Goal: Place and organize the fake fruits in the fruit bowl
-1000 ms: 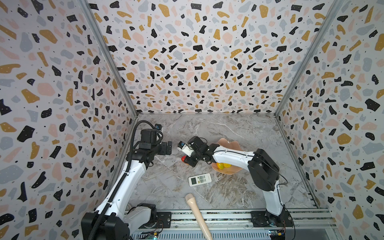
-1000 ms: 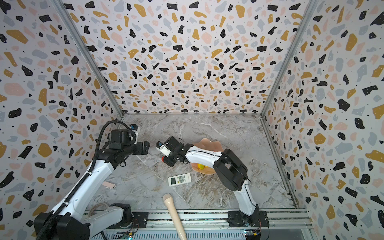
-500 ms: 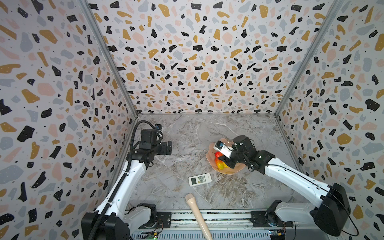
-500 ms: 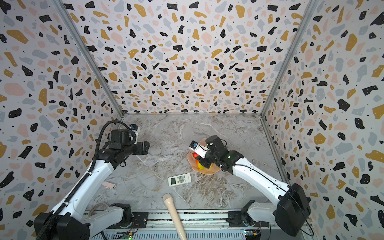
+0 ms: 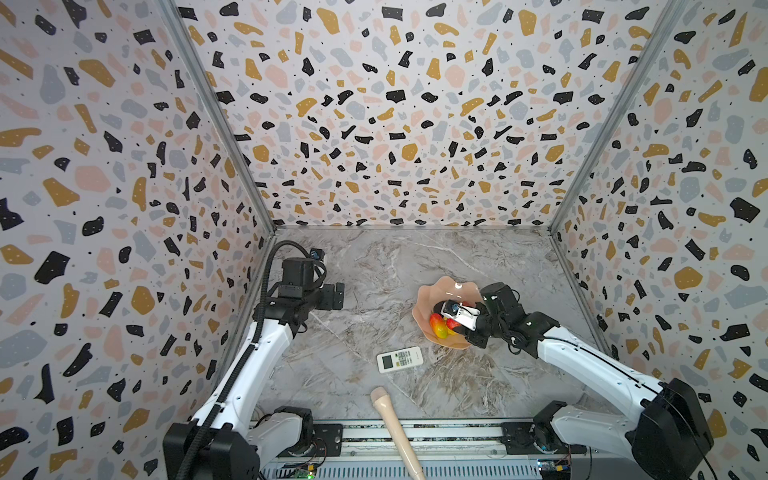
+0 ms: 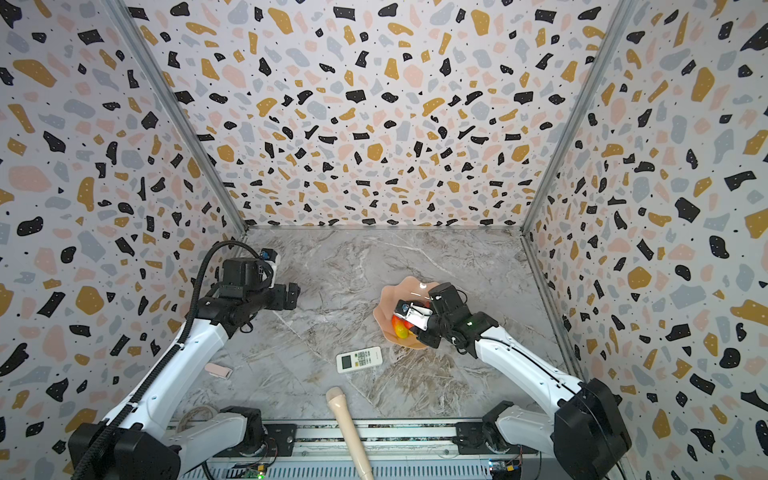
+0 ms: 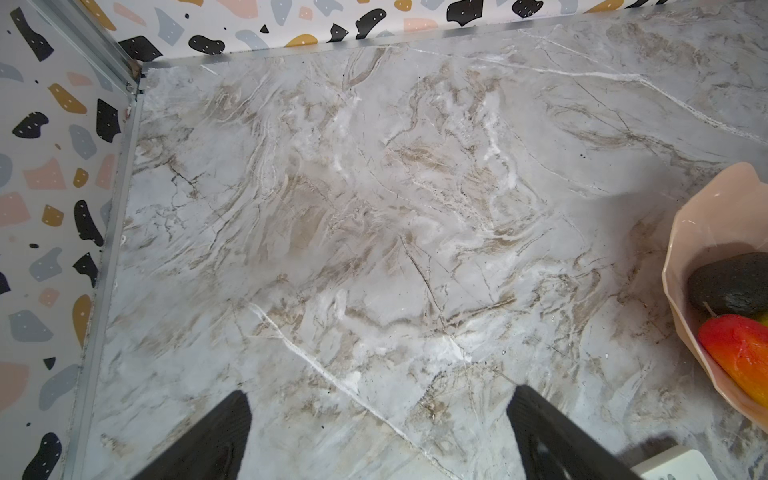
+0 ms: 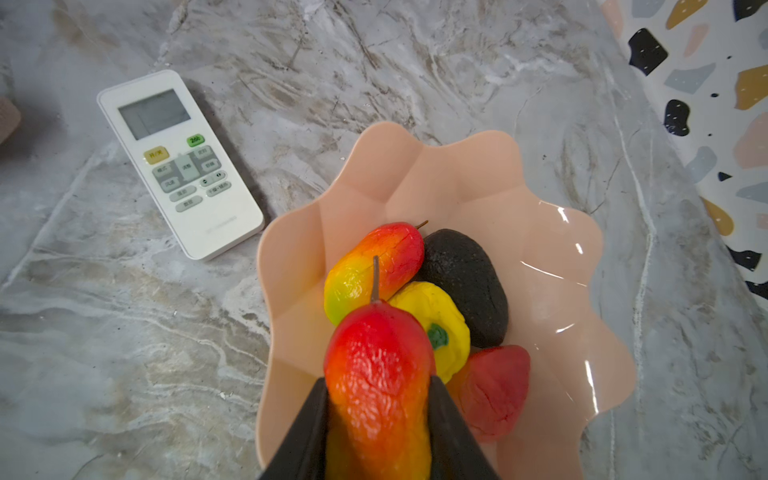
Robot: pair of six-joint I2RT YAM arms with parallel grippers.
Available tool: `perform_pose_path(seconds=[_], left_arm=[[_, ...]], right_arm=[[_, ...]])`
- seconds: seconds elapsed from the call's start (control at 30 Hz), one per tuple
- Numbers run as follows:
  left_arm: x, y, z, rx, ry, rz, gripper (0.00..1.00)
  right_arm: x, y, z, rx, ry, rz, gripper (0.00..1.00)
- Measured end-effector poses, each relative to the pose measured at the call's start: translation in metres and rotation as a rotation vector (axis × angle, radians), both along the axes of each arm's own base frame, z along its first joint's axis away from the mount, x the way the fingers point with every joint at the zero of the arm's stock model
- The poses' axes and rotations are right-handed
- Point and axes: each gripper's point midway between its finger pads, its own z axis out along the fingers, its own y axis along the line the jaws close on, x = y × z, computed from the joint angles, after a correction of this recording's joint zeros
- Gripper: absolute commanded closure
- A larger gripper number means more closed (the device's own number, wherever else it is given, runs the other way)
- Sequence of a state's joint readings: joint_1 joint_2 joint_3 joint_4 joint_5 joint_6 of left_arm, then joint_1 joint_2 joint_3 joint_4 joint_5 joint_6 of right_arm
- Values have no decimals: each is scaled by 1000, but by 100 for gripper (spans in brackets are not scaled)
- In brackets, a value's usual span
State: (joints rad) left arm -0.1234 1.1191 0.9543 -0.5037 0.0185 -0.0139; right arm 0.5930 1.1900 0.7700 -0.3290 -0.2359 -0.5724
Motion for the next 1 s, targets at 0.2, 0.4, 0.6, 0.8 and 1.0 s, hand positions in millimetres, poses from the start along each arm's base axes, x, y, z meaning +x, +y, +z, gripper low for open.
perform_pose_path(seconds=[0.2,0.4,0.6,0.8,1.0], left_arm=[[1,0,-3,1,8,0,0],[1,0,-3,2,11,0,0],[0,0,-3,2,13,-1,0],[7,4,10,-5,-40,41,1],[14,25,47,-75,-341,213,0]], right_arm=[[-3,-2,-12,-15,21,9,61],[-1,-6,-15,-13,25,-2,34],[4,-8,3,14,-38,-23,14],[40,-38,60,141,-248,-269,1],[75,-137,86,386,-475,-760,1]])
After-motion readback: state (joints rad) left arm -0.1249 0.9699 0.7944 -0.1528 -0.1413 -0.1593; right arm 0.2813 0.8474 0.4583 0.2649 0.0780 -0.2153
